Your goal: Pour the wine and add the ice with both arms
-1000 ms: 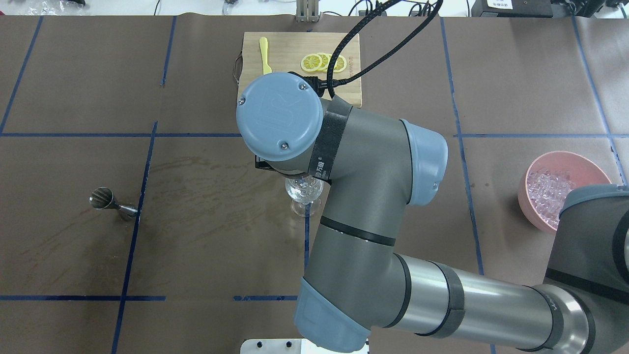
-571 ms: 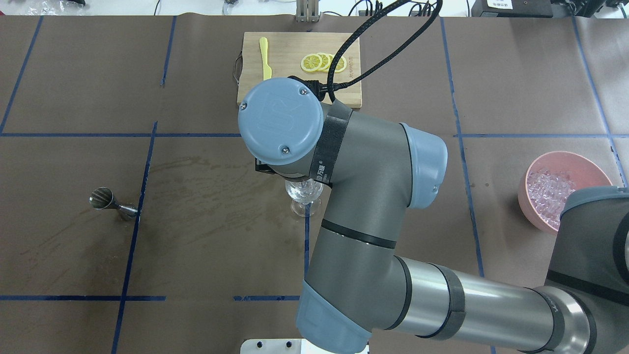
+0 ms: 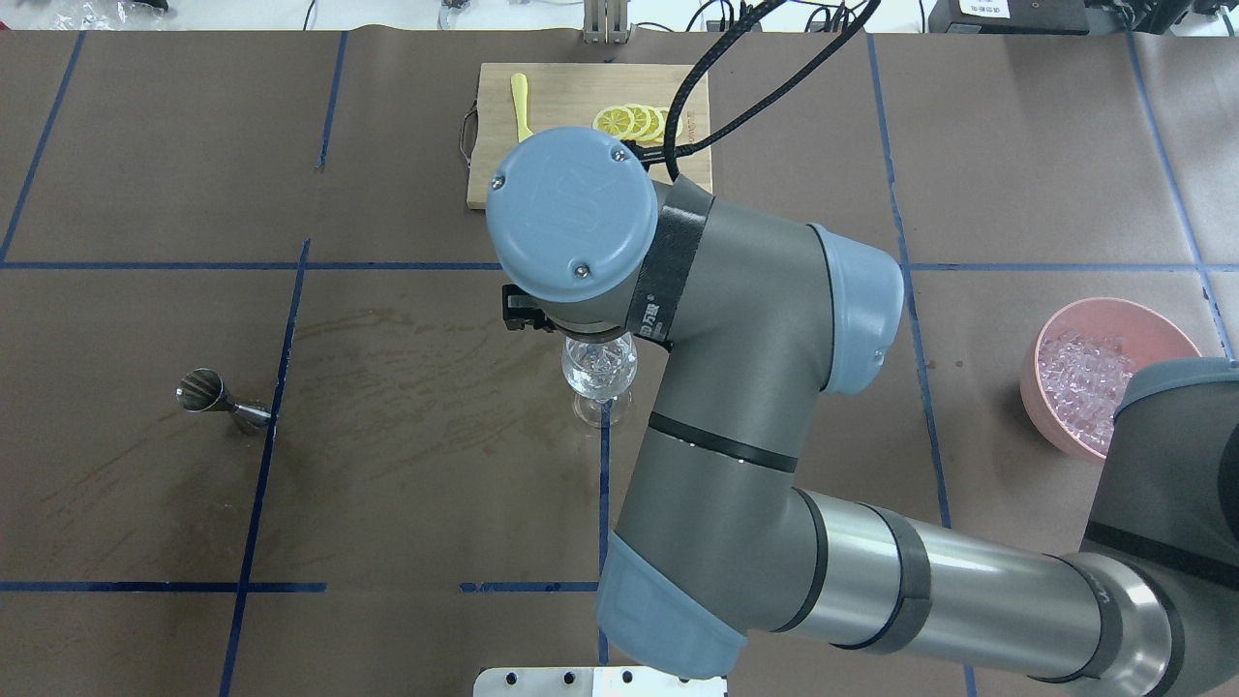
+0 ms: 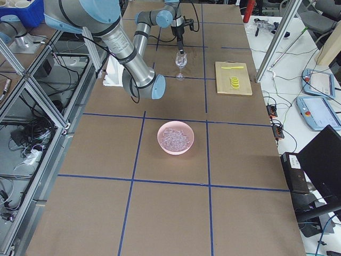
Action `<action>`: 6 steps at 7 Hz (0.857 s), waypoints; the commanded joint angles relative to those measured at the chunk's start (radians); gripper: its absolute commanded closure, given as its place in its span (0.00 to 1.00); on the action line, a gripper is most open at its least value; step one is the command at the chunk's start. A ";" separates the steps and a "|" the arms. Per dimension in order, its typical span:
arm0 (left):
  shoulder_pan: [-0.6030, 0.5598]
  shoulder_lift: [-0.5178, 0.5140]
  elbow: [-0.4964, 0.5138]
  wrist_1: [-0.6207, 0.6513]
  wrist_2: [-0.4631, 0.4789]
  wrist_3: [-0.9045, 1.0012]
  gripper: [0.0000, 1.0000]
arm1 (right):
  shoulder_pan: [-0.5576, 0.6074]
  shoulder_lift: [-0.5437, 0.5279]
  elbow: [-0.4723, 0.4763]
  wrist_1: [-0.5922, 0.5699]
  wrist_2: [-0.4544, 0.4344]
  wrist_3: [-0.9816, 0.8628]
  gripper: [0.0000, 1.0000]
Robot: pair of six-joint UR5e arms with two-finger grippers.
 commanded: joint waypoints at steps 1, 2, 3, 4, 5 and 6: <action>0.000 -0.001 0.000 0.000 -0.001 0.000 0.00 | 0.194 -0.148 0.117 0.006 0.185 -0.235 0.00; 0.002 -0.001 0.002 0.000 -0.001 0.000 0.00 | 0.295 -0.225 0.141 0.015 0.264 -0.378 0.00; 0.002 -0.001 0.001 0.000 -0.001 0.000 0.00 | 0.389 -0.339 0.141 0.079 0.316 -0.535 0.00; 0.002 -0.001 0.004 0.000 -0.001 0.000 0.00 | 0.476 -0.456 0.135 0.168 0.373 -0.663 0.00; 0.000 0.003 0.004 0.000 -0.001 0.000 0.00 | 0.561 -0.544 0.129 0.187 0.433 -0.801 0.00; 0.000 0.010 0.008 0.001 -0.001 0.000 0.00 | 0.647 -0.621 0.110 0.187 0.490 -0.950 0.00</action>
